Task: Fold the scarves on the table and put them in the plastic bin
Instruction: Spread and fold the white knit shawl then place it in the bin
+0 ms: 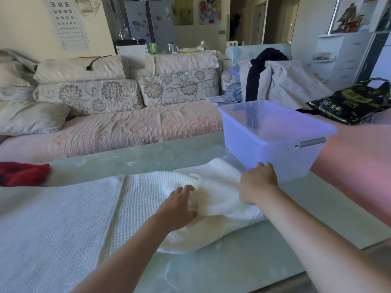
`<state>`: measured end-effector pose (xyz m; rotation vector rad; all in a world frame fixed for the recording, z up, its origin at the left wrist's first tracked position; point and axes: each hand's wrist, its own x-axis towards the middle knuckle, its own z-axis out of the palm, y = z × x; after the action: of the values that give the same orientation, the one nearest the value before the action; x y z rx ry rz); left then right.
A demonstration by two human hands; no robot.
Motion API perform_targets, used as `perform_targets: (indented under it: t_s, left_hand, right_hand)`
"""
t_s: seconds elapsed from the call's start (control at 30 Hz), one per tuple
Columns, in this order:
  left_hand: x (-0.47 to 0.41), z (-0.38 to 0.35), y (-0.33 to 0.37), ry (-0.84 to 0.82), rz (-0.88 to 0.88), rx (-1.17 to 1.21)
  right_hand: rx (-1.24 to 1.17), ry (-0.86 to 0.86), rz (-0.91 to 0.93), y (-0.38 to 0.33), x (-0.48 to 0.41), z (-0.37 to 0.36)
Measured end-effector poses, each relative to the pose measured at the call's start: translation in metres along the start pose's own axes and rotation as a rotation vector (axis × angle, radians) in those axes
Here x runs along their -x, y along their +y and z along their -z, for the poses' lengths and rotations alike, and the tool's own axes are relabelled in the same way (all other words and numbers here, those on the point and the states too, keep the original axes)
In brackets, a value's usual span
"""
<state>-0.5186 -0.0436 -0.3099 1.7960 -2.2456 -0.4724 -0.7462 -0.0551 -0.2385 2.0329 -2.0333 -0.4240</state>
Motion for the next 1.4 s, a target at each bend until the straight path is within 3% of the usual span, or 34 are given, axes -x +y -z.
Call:
perform_targets:
  t_s: [0.07, 0.17, 0.23, 0.3, 0.37, 0.43, 0.53, 0.67, 0.73, 0.83, 0.87, 0.93, 1.0, 1.03, 1.13, 1.27, 1.33, 1.4]
  left_hand:
    - [-0.004, 0.004, -0.003, -0.017, 0.011, 0.019]
    - [-0.022, 0.010, -0.007, 0.008, 0.056, 0.004]
    - [-0.035, 0.016, -0.013, 0.109, 0.062, -0.042]
    - [-0.047, 0.019, -0.024, 0.171, -0.003, -0.163]
    - [-0.056, 0.025, -0.033, 0.094, -0.049, -0.234]
    - [-0.065, 0.028, -0.043, 0.104, -0.081, -0.192]
    - [-0.068, 0.027, -0.052, 0.320, -0.172, -0.103]
    - [-0.052, 0.016, -0.068, 0.391, -0.308, -0.052]
    - [-0.039, 0.016, -0.074, 0.358, -0.365, 0.046]
    - [-0.028, 0.020, -0.067, 0.323, -0.257, 0.179]
    - [-0.029, 0.024, -0.062, 0.297, -0.167, 0.176]
    - [-0.038, 0.029, -0.056, 0.193, -0.003, 0.052]
    - [-0.048, 0.035, -0.055, 0.040, 0.112, -0.063]
    - [-0.051, 0.039, -0.054, -0.048, 0.146, -0.081]
    - [-0.058, 0.054, -0.044, -0.244, 0.128, -0.201]
    - [-0.060, 0.067, -0.023, -0.416, 0.081, -0.300]
    - [-0.064, 0.066, -0.019, -0.448, 0.065, -0.314]
    - [-0.069, 0.065, -0.019, -0.323, 0.011, -0.396]
  right_hand:
    - [0.012, -0.068, -0.006, -0.017, 0.003, 0.002]
    - [-0.066, 0.171, 0.044, -0.040, -0.011, 0.016]
    - [-0.195, 0.284, 0.179, -0.058, -0.026, 0.020]
    - [-0.356, 0.048, 0.287, -0.074, -0.039, 0.019]
    - [-0.369, -0.148, 0.330, -0.081, -0.051, 0.015]
    - [-0.388, -0.057, 0.258, -0.077, -0.067, 0.014]
    - [-0.423, 0.064, -0.035, -0.066, -0.086, 0.021]
    - [-0.084, 0.170, -0.249, -0.061, -0.102, 0.012]
    - [0.042, 0.229, -0.126, -0.069, -0.105, -0.002]
    - [-0.202, 0.428, 0.359, -0.089, -0.099, -0.008]
    - [-0.375, 0.401, 0.496, -0.098, -0.094, -0.005]
    - [-0.640, 0.136, 0.608, -0.110, -0.089, -0.001]
    - [-0.614, -0.123, 0.550, -0.117, -0.090, -0.003]
    - [-0.501, -0.159, 0.512, -0.117, -0.092, -0.003]
    - [-0.137, -0.158, 0.416, -0.110, -0.097, 0.002]
    - [-0.078, -0.221, 0.391, -0.100, -0.098, 0.011]
    - [-0.010, -0.114, 0.331, -0.098, -0.101, 0.008]
    - [-0.026, 0.111, 0.183, -0.094, -0.106, 0.004]
